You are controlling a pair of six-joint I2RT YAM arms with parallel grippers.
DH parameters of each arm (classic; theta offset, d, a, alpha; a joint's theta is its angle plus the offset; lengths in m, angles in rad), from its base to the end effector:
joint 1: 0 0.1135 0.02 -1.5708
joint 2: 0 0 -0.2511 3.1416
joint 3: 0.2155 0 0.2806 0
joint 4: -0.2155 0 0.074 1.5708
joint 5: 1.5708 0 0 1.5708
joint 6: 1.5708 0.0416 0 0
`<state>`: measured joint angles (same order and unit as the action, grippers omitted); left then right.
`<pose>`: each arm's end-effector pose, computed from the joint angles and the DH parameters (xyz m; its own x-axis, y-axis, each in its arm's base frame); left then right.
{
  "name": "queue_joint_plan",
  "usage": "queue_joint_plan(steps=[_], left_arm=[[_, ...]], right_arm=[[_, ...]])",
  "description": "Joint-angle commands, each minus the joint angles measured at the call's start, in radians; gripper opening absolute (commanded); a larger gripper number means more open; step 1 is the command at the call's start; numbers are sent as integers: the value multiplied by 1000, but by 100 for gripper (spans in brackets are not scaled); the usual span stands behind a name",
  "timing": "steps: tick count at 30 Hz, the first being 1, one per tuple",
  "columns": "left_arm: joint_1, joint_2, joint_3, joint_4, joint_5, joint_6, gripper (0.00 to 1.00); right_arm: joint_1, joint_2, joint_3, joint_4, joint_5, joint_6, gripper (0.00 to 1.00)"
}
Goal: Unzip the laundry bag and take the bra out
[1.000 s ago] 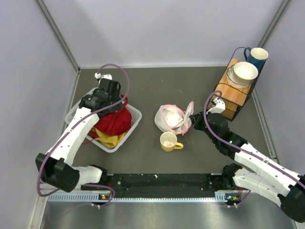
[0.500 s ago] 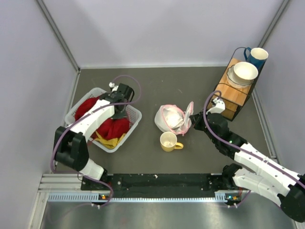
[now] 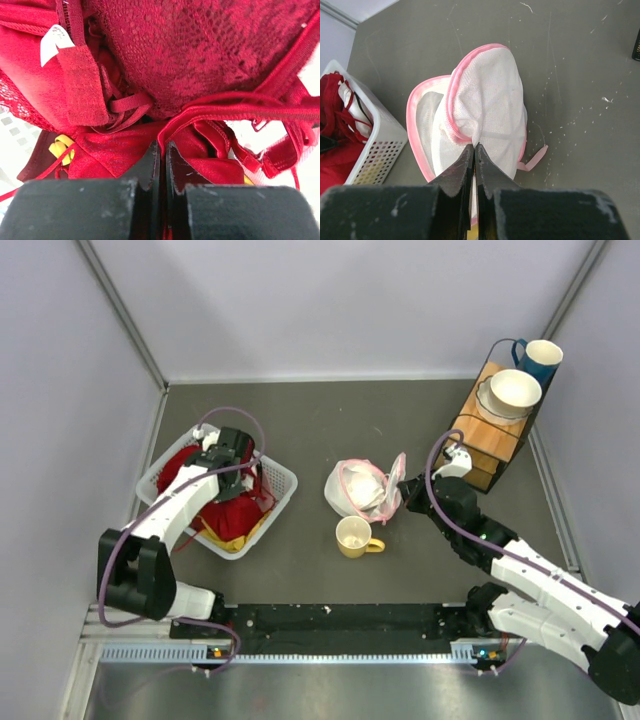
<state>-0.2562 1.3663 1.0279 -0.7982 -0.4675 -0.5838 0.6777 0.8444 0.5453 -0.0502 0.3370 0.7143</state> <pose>0.2894 -0.0564 0.2241 -0.7559 -0.3106 -0.5764 -0.4480 0.8873 0.1092 0.1950 0.1393 0.2390 -0.4305 0.4471 -0.7841 -0.0896 0.8432 0.5300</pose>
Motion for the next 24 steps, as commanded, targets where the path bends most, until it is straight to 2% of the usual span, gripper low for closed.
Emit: queue_joint_plan(steps=[1, 3, 4, 6, 7, 9, 12, 15, 17, 20, 21, 24], left_arm=[[0, -27, 0, 14, -2, -45, 1], [0, -59, 14, 14, 0, -16, 15], [0, -85, 41, 8, 0, -7, 31], [-2, -105, 81, -33, 6, 16, 45], [-5, -128, 121, -39, 21, 27, 56], [-11, -151, 158, -53, 49, 61, 61], [-38, -208, 218, -64, 69, 88, 75], [-78, -248, 279, -38, 127, 125, 82], [-155, -269, 291, 45, 183, 148, 83], [-245, -199, 337, 83, 286, 162, 79], [-264, -169, 356, 105, 393, 147, 75], [-365, -50, 374, 193, 539, 105, 70]], right_arm=[[-7, -5, 41, 32, -3, -4, 0], [-9, -5, 38, 32, -1, -4, 0], [-9, -4, 38, 32, 0, -3, 0], [-7, -2, 41, 30, 0, -4, 0], [-7, -2, 42, 30, 0, -4, 0], [-9, 4, 48, 27, -1, -6, 0], [-7, 7, 57, 30, -3, -12, 0], [-7, 7, 61, 29, -4, -15, 0], [-7, 5, 61, 29, -3, -15, 0], [-10, 4, 61, 26, -3, -15, 0], [-9, 1, 58, 26, -3, -13, 0], [-7, -8, 51, 20, 2, -9, 0]])
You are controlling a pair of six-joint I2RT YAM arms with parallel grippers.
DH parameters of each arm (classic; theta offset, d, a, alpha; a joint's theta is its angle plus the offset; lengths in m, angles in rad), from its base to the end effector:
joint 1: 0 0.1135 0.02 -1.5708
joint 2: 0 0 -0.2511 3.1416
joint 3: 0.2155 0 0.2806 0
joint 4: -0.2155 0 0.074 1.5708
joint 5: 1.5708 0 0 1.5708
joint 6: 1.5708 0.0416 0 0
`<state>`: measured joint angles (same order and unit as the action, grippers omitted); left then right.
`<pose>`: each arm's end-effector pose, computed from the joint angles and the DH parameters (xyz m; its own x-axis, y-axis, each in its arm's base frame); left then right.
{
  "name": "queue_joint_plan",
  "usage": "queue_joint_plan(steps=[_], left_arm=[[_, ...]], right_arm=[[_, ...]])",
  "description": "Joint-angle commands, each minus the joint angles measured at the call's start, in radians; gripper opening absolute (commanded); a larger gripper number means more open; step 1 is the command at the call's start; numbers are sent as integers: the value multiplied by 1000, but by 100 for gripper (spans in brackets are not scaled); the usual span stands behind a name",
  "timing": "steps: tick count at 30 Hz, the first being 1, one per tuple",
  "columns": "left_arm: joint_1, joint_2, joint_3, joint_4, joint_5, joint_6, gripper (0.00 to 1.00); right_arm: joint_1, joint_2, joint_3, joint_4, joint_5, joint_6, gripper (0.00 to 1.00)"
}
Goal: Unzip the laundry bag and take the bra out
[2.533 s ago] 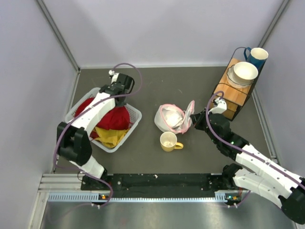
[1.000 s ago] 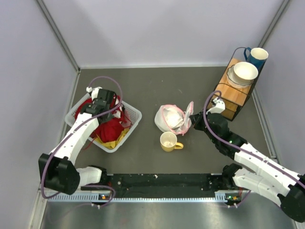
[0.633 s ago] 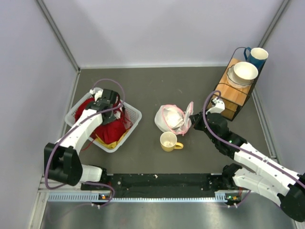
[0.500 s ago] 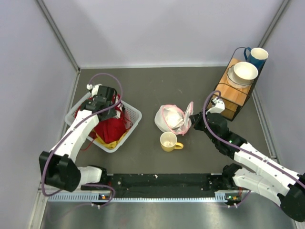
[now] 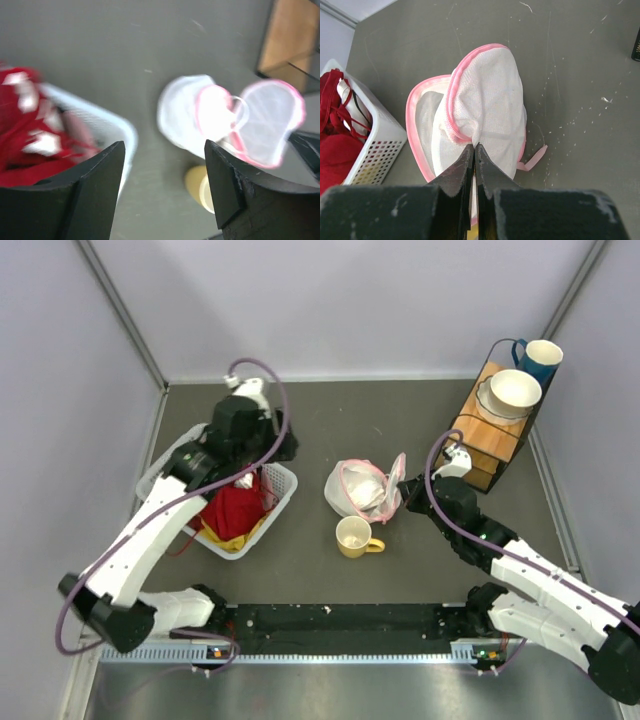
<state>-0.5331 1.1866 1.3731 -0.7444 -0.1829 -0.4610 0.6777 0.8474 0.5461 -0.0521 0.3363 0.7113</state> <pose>0.2464 -0.1366 0.3953 -0.5715 -0.1706 -0.8026 0.1257 0.9484 -0.2912 0.1953 0.1396 0.2385 -0.4332 0.4424 -0.7853 -0.0896 0.8458 0.5260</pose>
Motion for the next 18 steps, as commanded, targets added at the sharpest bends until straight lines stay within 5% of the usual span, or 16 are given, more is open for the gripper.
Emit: queue_joint_plan(steps=[1, 8, 18], left_arm=[[-141, 193, 37, 160, 282, -24, 68], [-206, 439, 80, 330, 461, -31, 64], [-281, 665, 199, 244, 289, 70, 73]], right_arm=[[-7, -18, 48, 18, 7, -1, 0], [-7, -83, 11, -14, 24, 19, 0], [-9, -108, 20, -45, 41, 19, 0]])
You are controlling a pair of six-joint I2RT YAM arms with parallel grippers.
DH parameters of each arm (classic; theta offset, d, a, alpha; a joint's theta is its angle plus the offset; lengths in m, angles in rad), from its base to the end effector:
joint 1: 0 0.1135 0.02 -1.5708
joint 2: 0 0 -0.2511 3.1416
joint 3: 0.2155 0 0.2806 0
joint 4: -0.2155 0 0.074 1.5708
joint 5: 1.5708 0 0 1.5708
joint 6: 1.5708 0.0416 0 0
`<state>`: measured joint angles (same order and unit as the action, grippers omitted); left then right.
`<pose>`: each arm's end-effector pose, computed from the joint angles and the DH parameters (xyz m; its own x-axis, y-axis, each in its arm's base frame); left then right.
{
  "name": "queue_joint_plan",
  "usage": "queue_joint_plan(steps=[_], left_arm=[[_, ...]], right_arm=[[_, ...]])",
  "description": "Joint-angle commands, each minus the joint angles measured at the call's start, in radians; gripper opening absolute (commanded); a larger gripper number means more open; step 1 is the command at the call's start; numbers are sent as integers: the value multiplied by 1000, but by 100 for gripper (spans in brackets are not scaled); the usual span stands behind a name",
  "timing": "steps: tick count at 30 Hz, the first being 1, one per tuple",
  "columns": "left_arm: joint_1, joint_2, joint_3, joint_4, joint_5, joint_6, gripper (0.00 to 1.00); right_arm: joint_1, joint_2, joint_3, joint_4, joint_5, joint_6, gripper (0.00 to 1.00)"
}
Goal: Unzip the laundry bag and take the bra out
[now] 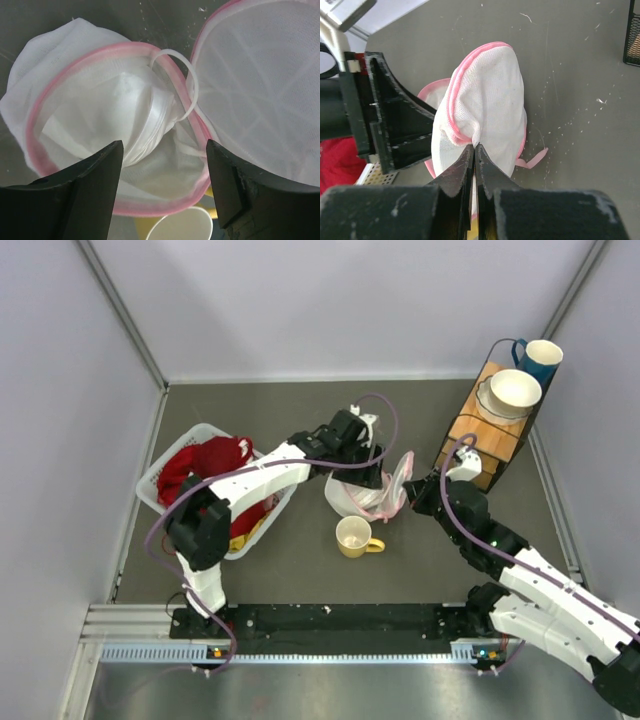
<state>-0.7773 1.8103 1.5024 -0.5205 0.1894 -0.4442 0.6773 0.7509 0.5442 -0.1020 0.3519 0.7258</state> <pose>0.3057 -0.3118 0.2469 -0.8093 0.2042 -0.5508 0.4782 0.7736 -0.4158 0.1841 0.1297 0.2529 -0.3977 0.4797 -0.7821 -0.0915 0.8275 0.5540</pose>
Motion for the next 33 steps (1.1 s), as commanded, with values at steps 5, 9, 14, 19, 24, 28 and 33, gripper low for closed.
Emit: queue_joint_plan(steps=[5, 9, 14, 19, 24, 28, 33], left_arm=[[-74, 125, 113, 22, -180, 88, 76], [-94, 191, 116, 7, -323, 105, 76], [-97, 218, 93, 16, -363, 94, 34], [-96, 193, 136, -61, -482, 108, 0], [-86, -9, 180, -102, -395, 116, 0], [-79, -150, 176, -82, -291, 156, 0], [-31, -250, 209, -93, -119, 110, 0]], right_arm=[[-7, -18, 23, -1, 22, 4, 0], [-7, -31, 20, -8, 28, 3, 0], [-7, -41, 23, -16, 32, 3, 0], [-8, -45, 30, -21, 38, -5, 0], [-7, -38, 30, -24, 42, -5, 0], [-8, -25, 30, -19, 44, -2, 0], [-7, -5, 34, -13, 42, -5, 0]])
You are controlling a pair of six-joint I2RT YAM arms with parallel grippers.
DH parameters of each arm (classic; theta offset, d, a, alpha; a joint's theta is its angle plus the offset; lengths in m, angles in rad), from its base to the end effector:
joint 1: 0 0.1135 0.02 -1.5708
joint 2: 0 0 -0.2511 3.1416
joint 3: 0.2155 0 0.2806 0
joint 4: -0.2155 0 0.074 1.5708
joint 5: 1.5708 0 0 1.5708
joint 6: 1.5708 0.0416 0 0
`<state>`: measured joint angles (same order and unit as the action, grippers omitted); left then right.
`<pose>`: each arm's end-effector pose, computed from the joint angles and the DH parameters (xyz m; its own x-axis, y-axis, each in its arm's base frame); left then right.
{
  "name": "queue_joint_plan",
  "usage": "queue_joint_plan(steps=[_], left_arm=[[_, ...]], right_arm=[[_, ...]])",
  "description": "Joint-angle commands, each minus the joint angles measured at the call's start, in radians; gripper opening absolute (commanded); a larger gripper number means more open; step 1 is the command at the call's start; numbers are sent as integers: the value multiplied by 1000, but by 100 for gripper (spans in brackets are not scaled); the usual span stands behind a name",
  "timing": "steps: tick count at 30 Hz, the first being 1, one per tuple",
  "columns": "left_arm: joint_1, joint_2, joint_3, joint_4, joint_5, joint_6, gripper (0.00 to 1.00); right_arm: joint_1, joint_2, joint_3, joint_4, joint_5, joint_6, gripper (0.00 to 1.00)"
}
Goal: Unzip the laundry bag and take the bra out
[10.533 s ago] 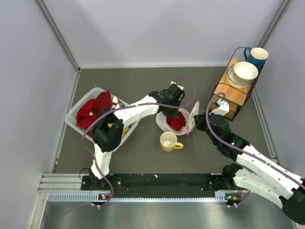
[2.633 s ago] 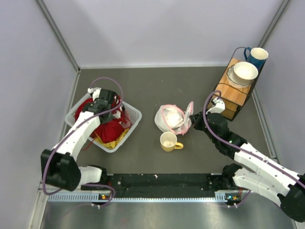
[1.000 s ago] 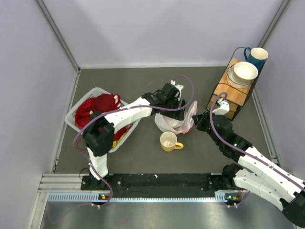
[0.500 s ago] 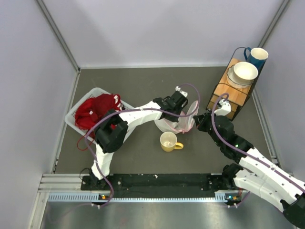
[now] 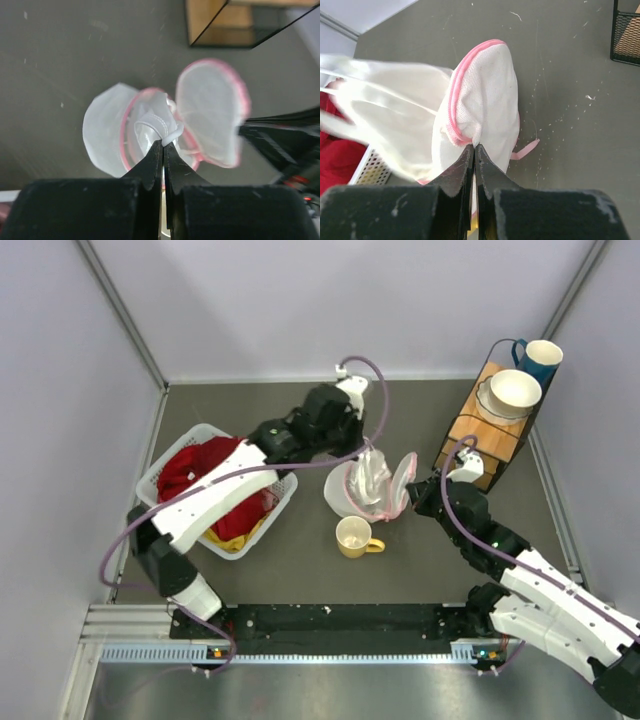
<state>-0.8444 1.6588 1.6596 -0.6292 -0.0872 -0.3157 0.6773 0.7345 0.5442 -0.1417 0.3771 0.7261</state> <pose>0.2747 -0.3037 0.3560 -0.5878 0.1960 -0.7849 0.5422 0.8155 -0.2025 0.1816 0.1264 0.2521 -0.3967 0.4732 -0.7866 -0.0642 0.8405 0.5380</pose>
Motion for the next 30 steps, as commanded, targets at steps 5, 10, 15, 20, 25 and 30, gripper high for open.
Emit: queue_joint_plan(steps=[5, 10, 15, 20, 25, 30], left_arm=[[51, -195, 112, 40, 136, -34, 0], [61, -267, 221, -1, 4, 3, 0], [170, -341, 246, -105, -131, 29, 0], [420, -416, 71, -165, -101, -26, 0], [631, -544, -205, -118, -102, -101, 0], [826, -580, -417, -103, 6, -164, 0]], right_arm=[[-7, 22, 33, 28, 16, -5, 0], [-8, 20, 26, 33, 14, 1, 0], [-7, 19, 22, 40, 5, 1, 0], [-8, 36, 37, 54, -17, -8, 0], [-7, 46, 33, 77, -20, -13, 0], [-7, 55, 34, 93, -33, -20, 0]])
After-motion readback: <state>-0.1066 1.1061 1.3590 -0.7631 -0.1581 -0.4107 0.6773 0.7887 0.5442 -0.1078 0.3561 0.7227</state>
